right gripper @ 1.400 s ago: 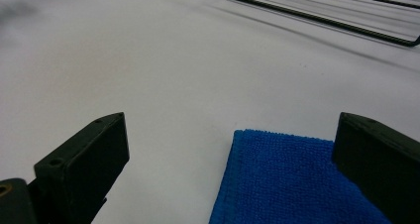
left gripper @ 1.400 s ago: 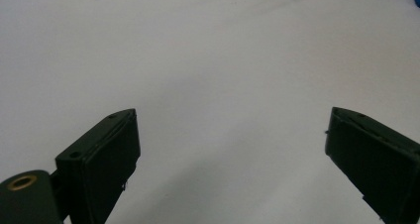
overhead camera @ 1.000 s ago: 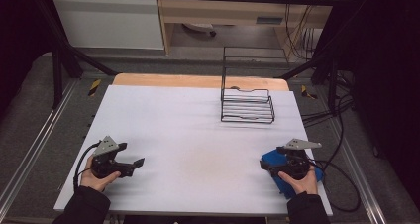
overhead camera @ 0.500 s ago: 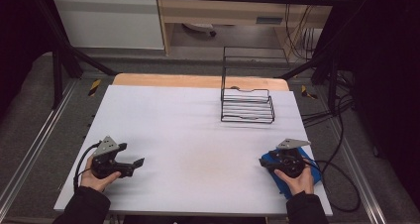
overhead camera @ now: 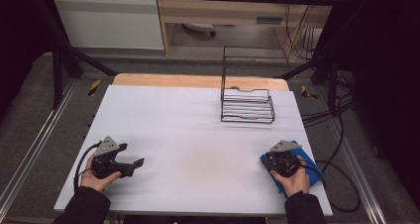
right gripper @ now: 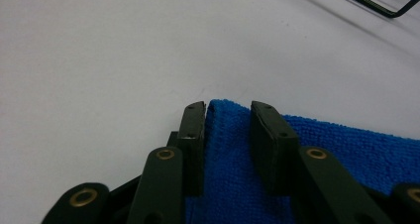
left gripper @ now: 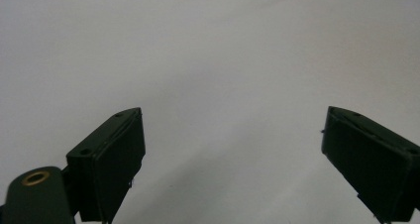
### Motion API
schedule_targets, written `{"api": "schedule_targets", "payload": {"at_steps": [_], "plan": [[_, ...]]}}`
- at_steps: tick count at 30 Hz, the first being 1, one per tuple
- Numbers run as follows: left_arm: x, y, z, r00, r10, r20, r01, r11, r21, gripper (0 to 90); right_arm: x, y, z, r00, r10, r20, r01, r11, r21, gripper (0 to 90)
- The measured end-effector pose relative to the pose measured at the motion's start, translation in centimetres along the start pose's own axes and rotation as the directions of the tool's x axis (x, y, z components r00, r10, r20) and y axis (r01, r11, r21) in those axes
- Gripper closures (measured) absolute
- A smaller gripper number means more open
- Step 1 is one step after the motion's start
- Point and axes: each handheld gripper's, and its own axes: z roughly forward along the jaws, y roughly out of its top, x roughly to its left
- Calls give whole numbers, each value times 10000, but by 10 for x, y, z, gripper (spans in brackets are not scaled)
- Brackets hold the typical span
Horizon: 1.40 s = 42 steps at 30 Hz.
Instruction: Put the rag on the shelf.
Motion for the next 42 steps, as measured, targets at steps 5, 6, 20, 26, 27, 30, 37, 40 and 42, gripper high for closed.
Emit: {"api": "schedule_targets", "payload": {"at_steps": [5,6,20,26,27,30,37,40,42], "plan": [[1,0,0,10000,-26,-20,26,10000,18,102,0,0,0,9995,-193,248,193,9998,16,791],[1,0,0,10000,-35,-30,35,10000,8,103,-1,0,0,9996,-142,231,141,9999,40,804],[2,0,-1,9999,-67,-84,67,10000,-7,106,-6,5,-15,9949,895,-469,-925,9935,-664,846],[2,0,0,9999,-79,-115,79,10000,-18,107,1,15,-17,9881,1097,-1076,-1206,9875,-1012,846],[2,0,0,9999,-79,-115,79,10000,-18,106,3,17,-16,9872,1125,-1133,-1243,9868,-1036,846],[2,0,0,9999,-62,-140,61,10000,-19,106,9,26,-12,9840,1072,-1422,-1230,9865,-1077,846],[2,0,0,9998,-65,-180,65,10000,-14,106,23,45,0,9808,932,-1710,-1124,9880,-1062,846],[2,0,0,9998,-59,-194,59,10000,-10,106,28,50,7,9779,945,-1863,-1132,9893,-923,846],[2,0,-1,9998,-60,-199,59,10000,-29,106,31,54,11,9767,924,-1936,-1099,9906,-817,846]]}}
